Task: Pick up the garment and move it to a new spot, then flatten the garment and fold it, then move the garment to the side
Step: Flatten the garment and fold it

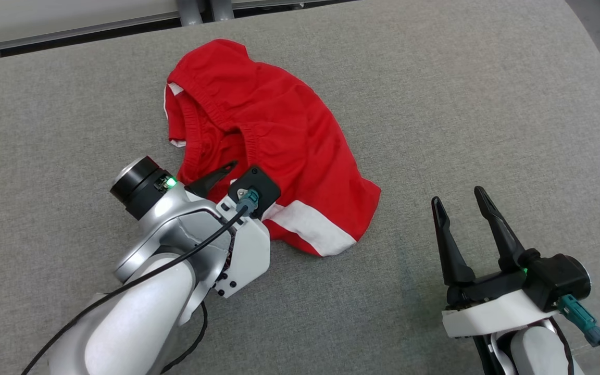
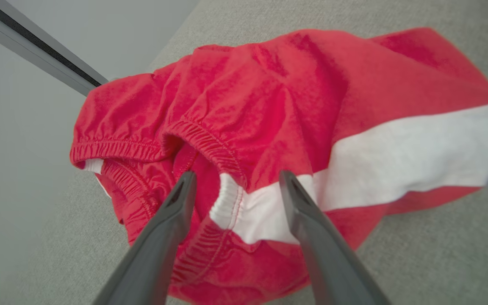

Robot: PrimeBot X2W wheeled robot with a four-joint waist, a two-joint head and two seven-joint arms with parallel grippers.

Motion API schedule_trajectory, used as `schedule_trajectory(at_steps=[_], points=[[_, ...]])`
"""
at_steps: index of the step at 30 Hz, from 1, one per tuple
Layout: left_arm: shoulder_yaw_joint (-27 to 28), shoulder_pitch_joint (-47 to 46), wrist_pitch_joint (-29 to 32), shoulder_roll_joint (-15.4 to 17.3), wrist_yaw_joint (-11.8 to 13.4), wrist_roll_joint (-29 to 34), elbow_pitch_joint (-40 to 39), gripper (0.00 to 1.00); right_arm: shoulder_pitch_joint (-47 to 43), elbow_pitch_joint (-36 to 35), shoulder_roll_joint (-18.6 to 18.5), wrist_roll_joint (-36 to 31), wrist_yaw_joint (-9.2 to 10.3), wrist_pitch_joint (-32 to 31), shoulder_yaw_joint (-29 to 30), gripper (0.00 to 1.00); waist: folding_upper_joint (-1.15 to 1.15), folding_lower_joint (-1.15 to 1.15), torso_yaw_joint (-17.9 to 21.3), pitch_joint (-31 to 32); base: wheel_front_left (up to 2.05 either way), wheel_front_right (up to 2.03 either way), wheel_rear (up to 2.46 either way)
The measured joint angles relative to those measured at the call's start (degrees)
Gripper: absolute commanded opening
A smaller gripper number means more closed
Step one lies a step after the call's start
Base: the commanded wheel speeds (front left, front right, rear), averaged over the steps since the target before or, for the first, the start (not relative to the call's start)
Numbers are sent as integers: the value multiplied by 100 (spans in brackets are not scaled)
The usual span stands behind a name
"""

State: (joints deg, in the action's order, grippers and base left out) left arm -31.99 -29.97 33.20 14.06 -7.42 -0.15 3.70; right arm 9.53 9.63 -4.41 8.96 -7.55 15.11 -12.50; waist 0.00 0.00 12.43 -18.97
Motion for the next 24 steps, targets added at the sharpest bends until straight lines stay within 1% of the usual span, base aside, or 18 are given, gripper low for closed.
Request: schedule_trajectory(at_steps=[2, 3, 9, 13, 21, 22, 23, 24], points=[[-22, 20, 174, 104, 0, -49, -130, 100, 13, -1, 20, 0, 0, 0, -1, 100, 0, 0, 47, -16, 0, 0, 0], [-45, 77, 311, 220, 0, -145, -269, 100, 13, -1, 35, 0, 0, 0, -12, 100, 0, 0, 84, -12, 0, 0, 0], [-45, 224, 647, 572, 0, -274, -859, 100, 13, -22, 74, 15, 0, 0, 15, 100, 0, 0, 115, -6, 0, 0, 0], [1, 281, 813, 705, 0, -364, -1004, 100, 12, -29, 97, 15, 0, 0, 4, 100, 0, 0, 134, -50, 0, 0, 0], [-55, 270, 916, 730, 2, -463, -1020, 100, 66, -24, 130, 56, 0, 0, -20, 100, 0, 0, 230, -164, 0, 0, 0], [-69, 260, 923, 747, 2, -463, -1017, 77, 73, -23, 130, 56, 0, 0, -18, 100, 0, 0, 242, -171, 0, 0, 0], [-80, 250, 934, 768, 2, -475, -1014, 24, 77, -22, 133, 56, 0, 0, -13, 100, 0, 0, 254, -177, 0, 0, 0], [-103, 245, 975, 795, 2, -508, -1003, 0, 77, -22, 135, 56, 0, 0, -3, 100, 0, 0, 265, -181, 0, 0, 0]])
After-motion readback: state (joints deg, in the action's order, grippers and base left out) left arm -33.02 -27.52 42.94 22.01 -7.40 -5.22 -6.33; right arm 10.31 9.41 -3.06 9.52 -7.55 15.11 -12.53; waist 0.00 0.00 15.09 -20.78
